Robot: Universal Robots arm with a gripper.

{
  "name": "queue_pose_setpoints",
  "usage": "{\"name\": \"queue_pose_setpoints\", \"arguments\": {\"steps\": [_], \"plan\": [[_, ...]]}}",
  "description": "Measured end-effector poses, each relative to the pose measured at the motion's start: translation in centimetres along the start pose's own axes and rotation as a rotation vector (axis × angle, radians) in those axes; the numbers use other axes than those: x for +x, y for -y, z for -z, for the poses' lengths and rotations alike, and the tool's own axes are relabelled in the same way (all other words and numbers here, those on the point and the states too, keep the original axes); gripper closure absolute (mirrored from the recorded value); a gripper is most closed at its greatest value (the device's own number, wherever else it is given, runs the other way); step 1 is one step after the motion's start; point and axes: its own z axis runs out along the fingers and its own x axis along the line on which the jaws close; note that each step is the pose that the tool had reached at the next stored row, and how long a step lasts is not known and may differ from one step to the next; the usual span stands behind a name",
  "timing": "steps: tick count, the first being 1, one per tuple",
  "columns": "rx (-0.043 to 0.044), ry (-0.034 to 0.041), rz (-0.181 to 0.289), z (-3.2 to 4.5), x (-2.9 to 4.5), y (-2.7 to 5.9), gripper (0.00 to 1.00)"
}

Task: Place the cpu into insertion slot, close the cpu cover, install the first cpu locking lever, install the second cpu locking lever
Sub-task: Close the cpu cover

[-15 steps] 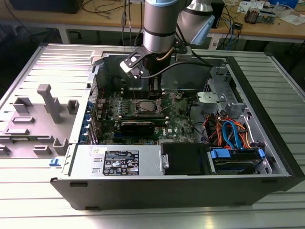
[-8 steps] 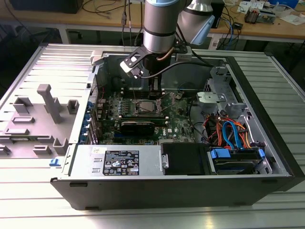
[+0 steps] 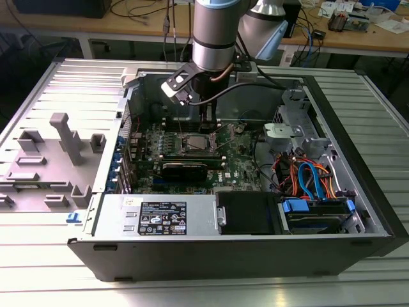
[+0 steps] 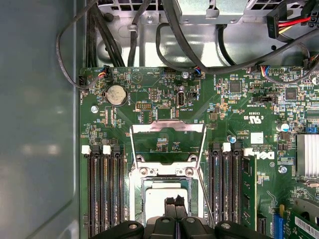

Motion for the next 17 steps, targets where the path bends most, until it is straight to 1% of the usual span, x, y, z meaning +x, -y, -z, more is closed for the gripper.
{"name": "queue_pose_setpoints", "arguments": {"steps": [6, 12, 17], "plan": [[0.0, 0.0, 0.0, 0.01, 0.01, -0.46, 0.89], [-0.0001, -0.0002, 0.0, 0.23, 0.0, -0.61, 0.89], [0.0, 0.0, 0.0, 0.25, 0.01, -1.42, 0.89]]}}
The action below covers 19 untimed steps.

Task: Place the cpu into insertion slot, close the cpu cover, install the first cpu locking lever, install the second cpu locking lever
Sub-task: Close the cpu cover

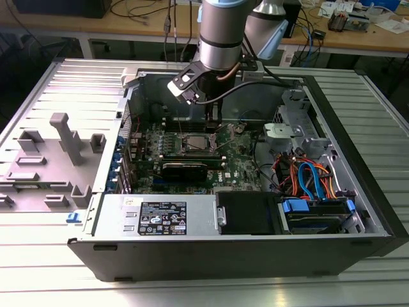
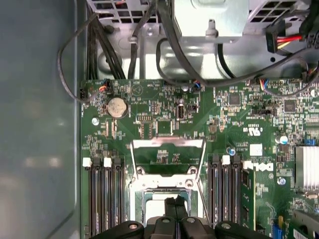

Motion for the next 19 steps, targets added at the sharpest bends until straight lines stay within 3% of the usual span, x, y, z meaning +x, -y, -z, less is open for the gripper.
{"name": "queue_pose_setpoints", "arguments": {"steps": [4, 19], "plan": [[0.0, 0.0001, 0.0, 0.01, 0.0, -0.44, 0.89], [0.0, 0.0, 0.0, 0.03, 0.01, -0.72, 0.89]]}}
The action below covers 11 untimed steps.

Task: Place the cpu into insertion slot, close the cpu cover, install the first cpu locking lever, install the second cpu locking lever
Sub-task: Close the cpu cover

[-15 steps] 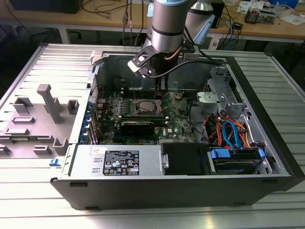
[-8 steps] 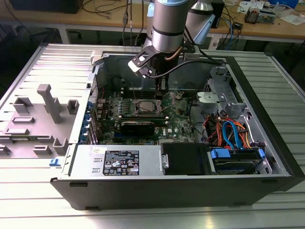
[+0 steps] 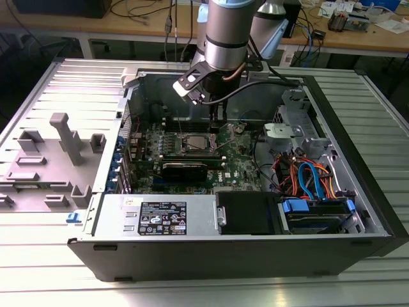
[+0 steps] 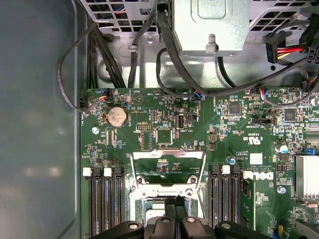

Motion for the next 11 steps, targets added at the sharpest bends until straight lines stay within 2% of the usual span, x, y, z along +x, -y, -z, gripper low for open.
{"name": "queue_pose_setpoints", "arguments": {"steps": [11], "plan": [[0.0, 0.0001, 0.0, 0.23, -0.01, -0.36, 0.89]]}}
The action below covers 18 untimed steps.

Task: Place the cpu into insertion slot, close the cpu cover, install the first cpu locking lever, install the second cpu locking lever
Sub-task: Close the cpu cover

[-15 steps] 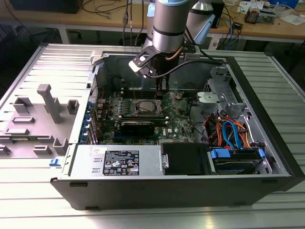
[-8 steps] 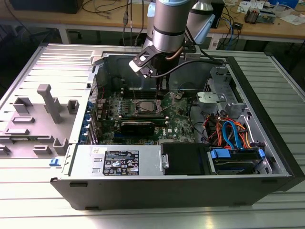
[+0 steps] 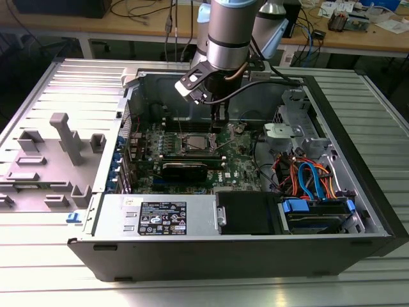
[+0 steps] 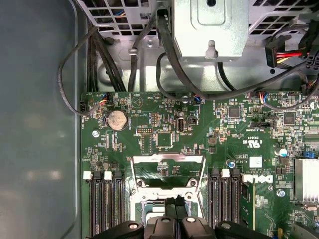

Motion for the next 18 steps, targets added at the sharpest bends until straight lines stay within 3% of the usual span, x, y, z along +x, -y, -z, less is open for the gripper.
{"name": "queue_pose_setpoints", "arguments": {"steps": [7, 12, 18], "plan": [[-0.0005, -0.0002, 0.0, 0.66, -0.01, 0.03, 0.89], [-0.01, -0.0001, 0.0, 0.65, -0.01, 0.01, 0.89], [-0.0101, -0.0001, 0.0, 0.69, -0.01, -1.36, 0.89]]}}
